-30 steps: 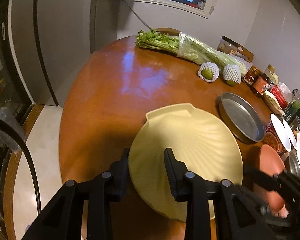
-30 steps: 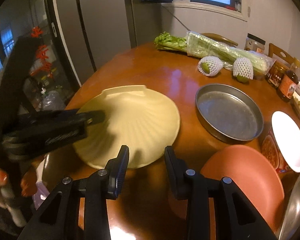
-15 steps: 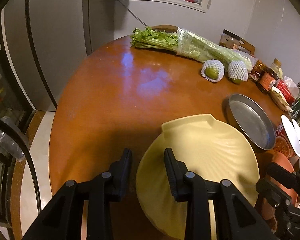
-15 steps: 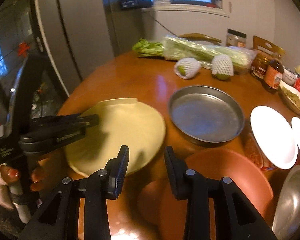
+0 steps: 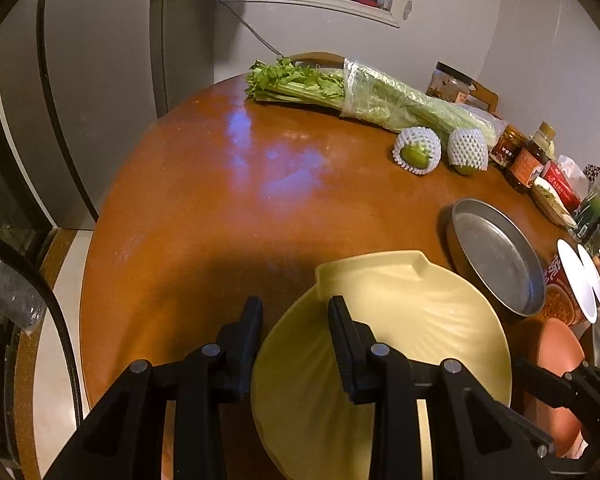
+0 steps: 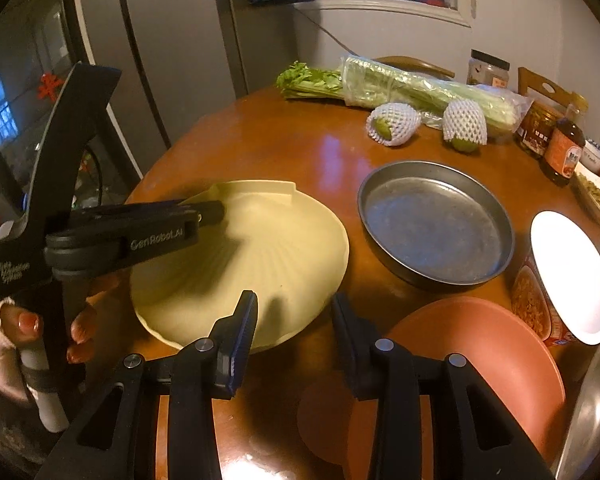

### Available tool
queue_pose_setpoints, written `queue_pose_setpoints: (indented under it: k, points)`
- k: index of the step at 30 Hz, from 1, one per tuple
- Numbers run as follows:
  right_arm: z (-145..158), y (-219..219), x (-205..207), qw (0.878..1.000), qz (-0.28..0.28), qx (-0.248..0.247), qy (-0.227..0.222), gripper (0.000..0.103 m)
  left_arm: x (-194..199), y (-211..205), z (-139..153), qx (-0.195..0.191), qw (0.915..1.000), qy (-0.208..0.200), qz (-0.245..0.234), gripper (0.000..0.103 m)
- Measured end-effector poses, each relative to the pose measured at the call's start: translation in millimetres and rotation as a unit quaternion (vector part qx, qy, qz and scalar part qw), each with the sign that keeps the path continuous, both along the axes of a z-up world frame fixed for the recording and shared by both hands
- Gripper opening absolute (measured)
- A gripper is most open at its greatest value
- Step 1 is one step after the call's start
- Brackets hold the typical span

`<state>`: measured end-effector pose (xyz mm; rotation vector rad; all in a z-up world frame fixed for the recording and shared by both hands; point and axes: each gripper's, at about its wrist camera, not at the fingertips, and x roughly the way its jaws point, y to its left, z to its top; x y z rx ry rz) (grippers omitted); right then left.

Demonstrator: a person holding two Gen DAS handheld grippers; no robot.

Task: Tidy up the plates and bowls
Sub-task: 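Lift the cream shell plate with the right tool and set it down beside the pink plate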

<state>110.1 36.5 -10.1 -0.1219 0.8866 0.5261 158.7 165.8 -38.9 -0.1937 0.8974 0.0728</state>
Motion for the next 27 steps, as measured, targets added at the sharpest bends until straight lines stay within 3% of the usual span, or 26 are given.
queue_pose_setpoints:
  k: [5,15,27]
  points:
    - [3.9,0.7,-1.3,1.0,-0.005,-0.003,-0.007,0.041,-6.6,3.9,5.1,-0.004,1.0,-0.007,0.001,0.035]
    - [30.3,-16.3,-19.1,0.999,-0.021,0.014,-0.042,0.044,-35.0,3.4,40.3,-0.004,0.9986,-0.05,0.013,0.05]
    - [64.9,-76.2,-57.6,0.993,-0.082,0.032,-0.084,0.05,-69.2,-63.9,82.7,-0.004,0.9925,-0.103,-0.065,0.053]
